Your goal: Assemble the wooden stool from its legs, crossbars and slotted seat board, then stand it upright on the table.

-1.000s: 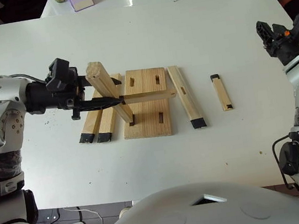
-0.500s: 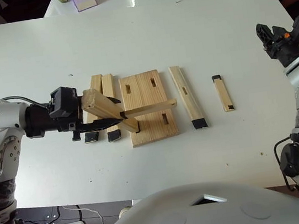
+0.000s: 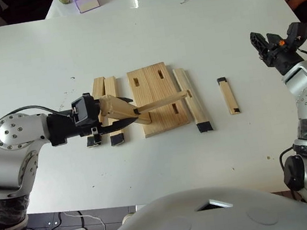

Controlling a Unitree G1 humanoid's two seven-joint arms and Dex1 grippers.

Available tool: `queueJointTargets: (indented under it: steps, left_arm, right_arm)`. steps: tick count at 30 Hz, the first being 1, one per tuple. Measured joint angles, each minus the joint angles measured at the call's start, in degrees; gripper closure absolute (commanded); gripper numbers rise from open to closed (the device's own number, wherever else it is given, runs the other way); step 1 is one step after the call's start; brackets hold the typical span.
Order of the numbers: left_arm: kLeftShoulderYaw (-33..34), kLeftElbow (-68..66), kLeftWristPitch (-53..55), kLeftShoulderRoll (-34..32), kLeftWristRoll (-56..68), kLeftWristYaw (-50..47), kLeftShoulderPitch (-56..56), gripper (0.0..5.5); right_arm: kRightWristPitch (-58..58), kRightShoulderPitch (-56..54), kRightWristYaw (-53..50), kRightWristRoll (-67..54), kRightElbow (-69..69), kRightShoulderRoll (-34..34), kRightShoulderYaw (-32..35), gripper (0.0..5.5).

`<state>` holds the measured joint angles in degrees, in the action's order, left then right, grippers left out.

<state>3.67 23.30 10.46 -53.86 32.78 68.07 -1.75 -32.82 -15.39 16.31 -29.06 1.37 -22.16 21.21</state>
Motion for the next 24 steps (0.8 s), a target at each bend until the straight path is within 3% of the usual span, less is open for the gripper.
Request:
queueJointTargets:
  steps: [9,16,17,22,24]
  left_arm:
    - [-5.48,-8.59,0.13,-0.89,0.82,8.22,10.74,3.46]
    - [-3.98,-8.52,4.93,-0.01,3.66,7.10,11.76,3.46]
    - [-3.72,-8.64,5.60,0.13,4.08,7.05,12.02,3.09]
    - [0.05,-10.11,12.75,0.16,8.77,6.56,14.08,2.35]
    - [2.12,-10.06,13.87,-0.31,9.54,6.55,15.02,2.35]
  right_arm:
    - [-1.37,1.22,-1.35,-0.06,-1.86,3.15,-1.44,2.27]
    - [-0.66,1.21,-1.71,0.02,-0.27,3.34,-0.19,2.27]
    - [-0.45,1.21,-1.92,0.03,-0.14,3.38,0.29,2.27]
    - [2.12,1.44,-3.36,0.03,0.90,3.96,2.88,2.27]
    - [3.13,2.48,-3.85,0.01,0.85,4.44,3.49,2.27]
